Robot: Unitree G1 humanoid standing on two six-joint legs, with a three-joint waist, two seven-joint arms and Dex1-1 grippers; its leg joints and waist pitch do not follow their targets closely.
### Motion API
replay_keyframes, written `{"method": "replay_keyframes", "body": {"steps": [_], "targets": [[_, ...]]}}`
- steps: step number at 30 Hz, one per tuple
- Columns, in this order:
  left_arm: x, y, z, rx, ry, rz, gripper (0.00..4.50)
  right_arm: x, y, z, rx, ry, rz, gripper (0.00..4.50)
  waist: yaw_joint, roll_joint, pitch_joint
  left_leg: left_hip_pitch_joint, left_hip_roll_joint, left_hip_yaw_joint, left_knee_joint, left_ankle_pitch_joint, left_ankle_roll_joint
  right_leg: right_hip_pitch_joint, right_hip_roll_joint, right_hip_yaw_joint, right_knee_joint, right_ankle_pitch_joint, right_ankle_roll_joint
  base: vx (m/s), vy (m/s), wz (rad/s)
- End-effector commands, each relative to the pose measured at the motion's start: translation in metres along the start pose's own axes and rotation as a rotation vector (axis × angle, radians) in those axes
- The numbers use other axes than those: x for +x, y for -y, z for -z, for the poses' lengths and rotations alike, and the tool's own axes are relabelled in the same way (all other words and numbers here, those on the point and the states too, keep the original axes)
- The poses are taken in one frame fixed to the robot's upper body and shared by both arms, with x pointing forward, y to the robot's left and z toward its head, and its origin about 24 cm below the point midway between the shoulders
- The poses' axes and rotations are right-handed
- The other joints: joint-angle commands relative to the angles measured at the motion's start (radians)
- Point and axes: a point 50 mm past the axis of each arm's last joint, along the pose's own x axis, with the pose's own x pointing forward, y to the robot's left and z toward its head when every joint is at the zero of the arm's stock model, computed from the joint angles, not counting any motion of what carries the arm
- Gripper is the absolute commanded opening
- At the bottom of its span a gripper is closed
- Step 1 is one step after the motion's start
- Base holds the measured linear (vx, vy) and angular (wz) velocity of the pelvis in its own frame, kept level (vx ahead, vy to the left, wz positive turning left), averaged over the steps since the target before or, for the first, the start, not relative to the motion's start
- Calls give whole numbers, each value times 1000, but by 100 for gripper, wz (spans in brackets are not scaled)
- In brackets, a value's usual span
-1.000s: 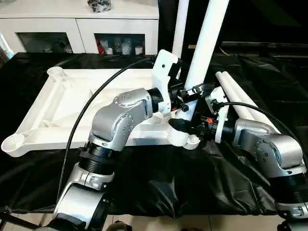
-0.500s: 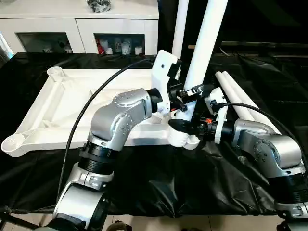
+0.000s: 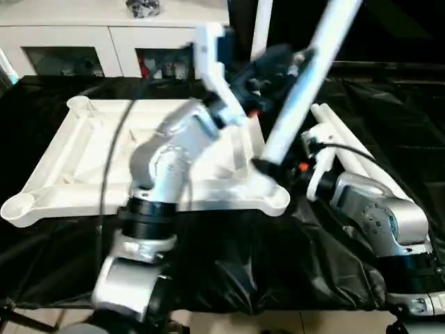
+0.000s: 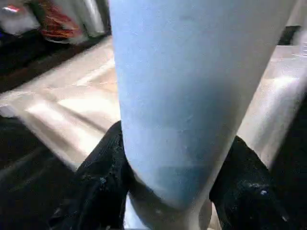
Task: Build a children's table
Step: Pick table leg
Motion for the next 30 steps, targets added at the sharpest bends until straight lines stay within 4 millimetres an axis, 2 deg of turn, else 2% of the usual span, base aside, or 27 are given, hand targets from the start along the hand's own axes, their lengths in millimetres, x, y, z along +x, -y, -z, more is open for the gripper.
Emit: {"method": "replay_keyframes", "body": {"steps": [1,2,3,4,5,6,7,9,11,13,15,20,25,30], "targets": [[-3,3,24,74,-139,68,300,-5,10,0,-38,-6,78,188,-6,-6,-78,19,18,-14,-70,-234,-14,48,-21,28,-75,-312,-123,0,0,0],[-11,4,40,125,-235,135,300,-9,14,1,-37,-8,106,188,-4,-4,-79,17,17,-15,-68,-231,-18,51,-22,28,-71,-299,-131,0,0,0],[-15,5,49,147,-291,167,300,-12,16,1,-32,-5,121,188,0,-11,-83,21,19,-15,-67,-220,-14,50,-25,29,-73,-290,-131,0,0,0],[-20,5,59,174,-352,205,300,-15,17,0,-27,-1,131,188,1,-1,-82,23,23,-14,-67,-213,-10,45,-25,32,-67,-258,-153,0,0,0],[-20,5,59,174,-352,205,300,-15,17,0,-27,-1,131,188,0,-1,-82,21,22,-13,-68,-211,-12,47,-23,32,-63,-240,-161,0,0,0],[-32,6,78,192,-449,285,300,-18,18,0,-35,0,135,188,1,4,-85,22,22,-13,-67,-201,-12,49,-25,31,-62,-206,-174,0,0,0],[-33,6,80,192,-462,297,300,-19,18,0,-36,0,136,188,-1,7,-86,20,21,-14,-66,-194,-10,51,-25,31,-61,-195,-178,0,0,0],[-40,6,92,186,-513,354,300,-21,19,1,-44,-7,136,188,-5,6,-85,19,22,-12,-65,-194,-8,54,-26,32,-53,-160,-204,0,0,0],[-44,6,99,202,-550,397,300,-23,20,2,-48,-20,138,188,-5,6,-82,20,22,-10,-66,-218,-6,52,-28,32,-59,-191,-212,0,0,0],[-48,5,108,224,-606,438,300,-24,19,5,-54,-38,133,188,-5,4,-79,22,23,-11,-68,-248,-7,52,-30,33,-67,-246,-195,0,0,0],[-51,2,119,246,-672,452,273,-24,17,8,-50,-50,120,188,-6,5,-78,24,22,-11,-70,-271,-11,49,-30,34,-72,-289,-179,0,0,0],[-56,-5,129,272,-743,429,244,-21,13,10,-47,-57,102,188,-7,6,-79,25,25,-14,-72,-290,-22,49,-35,32,-72,-314,-183,0,0,0],[-57,-11,130,300,-753,408,195,-21,11,11,-47,-60,93,188,-6,4,-78,26,24,-13,-71,-295,-18,48,-35,32,-77,-350,-177,0,0,0],[-57,-18,130,313,-753,404,150,-21,10,12,-46,-63,85,188,-5,4,-79,24,24,-15,-71,-290,-15,49,-35,32,-75,-334,-181,0,0,0]]}}
